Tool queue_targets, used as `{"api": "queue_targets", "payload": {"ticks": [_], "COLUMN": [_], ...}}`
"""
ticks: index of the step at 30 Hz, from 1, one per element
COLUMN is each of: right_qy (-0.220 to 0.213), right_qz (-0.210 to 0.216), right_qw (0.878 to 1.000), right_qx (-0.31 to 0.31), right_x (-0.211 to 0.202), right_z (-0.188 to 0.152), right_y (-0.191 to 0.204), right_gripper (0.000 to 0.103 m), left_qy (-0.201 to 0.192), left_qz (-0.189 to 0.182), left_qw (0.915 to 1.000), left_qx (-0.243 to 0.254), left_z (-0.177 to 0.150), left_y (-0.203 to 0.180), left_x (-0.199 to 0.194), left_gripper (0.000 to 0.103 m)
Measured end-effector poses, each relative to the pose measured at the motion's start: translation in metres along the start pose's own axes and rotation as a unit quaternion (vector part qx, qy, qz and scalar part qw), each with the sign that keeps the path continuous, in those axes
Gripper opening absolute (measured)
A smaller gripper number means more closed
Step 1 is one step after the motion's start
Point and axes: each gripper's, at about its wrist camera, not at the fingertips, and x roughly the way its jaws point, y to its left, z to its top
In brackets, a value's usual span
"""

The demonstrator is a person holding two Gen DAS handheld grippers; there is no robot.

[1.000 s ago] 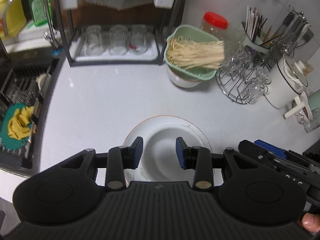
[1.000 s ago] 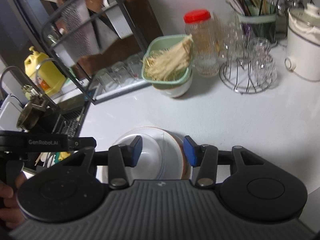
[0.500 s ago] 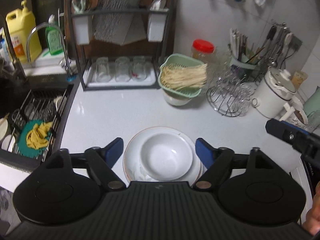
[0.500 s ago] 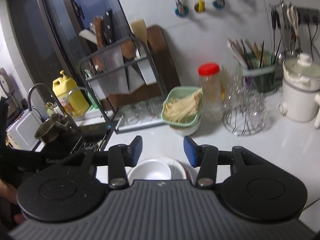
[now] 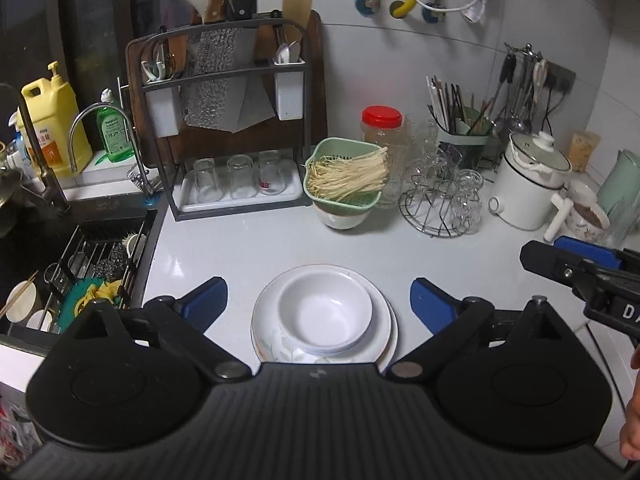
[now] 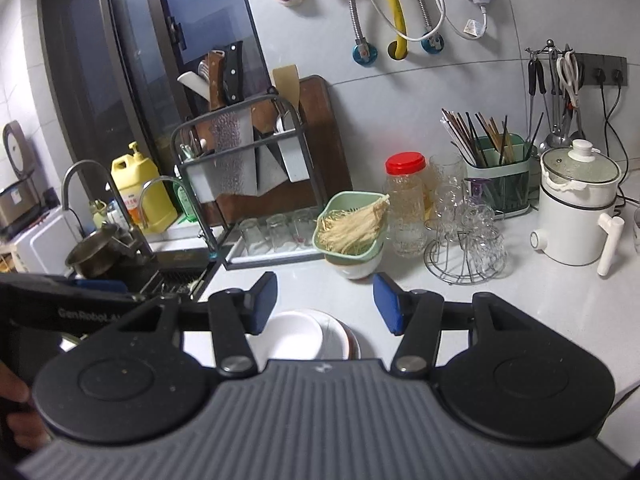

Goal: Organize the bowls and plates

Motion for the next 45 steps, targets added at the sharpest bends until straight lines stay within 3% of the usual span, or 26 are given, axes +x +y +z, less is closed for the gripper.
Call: {"api": "queue_targets", "payload": {"ticks": [6, 21, 41, 45], "right_qy": [0.003, 0.041, 0.108, 0.114], "right_qz": [-0.009, -0.006, 0.005, 0.011], "right_qw": [1.0, 0.999, 0.994, 0.993], "right_qx": [-0.003, 0.003, -0.006, -0.003], "right_x": [-0.003, 0.001, 0.015, 0.015], "right_z": [-0.014, -0.033, -0.057, -0.059], "right_y": [-0.002, -0.003, 0.006, 0.004], "right_gripper": [0.056, 0.056, 0.056, 0.069], "left_qy": [0.011, 0.04, 0.062, 0.076], "left_qz": [0.005, 0.045, 0.068, 0.077], "left_qw": [0.999, 0.9946, 0.9911, 0.9887], "left_qx": [-0.043, -0.085, -0.096, -0.103], "left_z": [-0.014, -0.041, -0.072, -0.078], "left_y": [0.005, 0.017, 0.021, 0.028], "left_x": [-0.001, -0.005, -0.011, -0.009], "left_gripper": [0.1, 0.1, 0.1, 0.1]}}
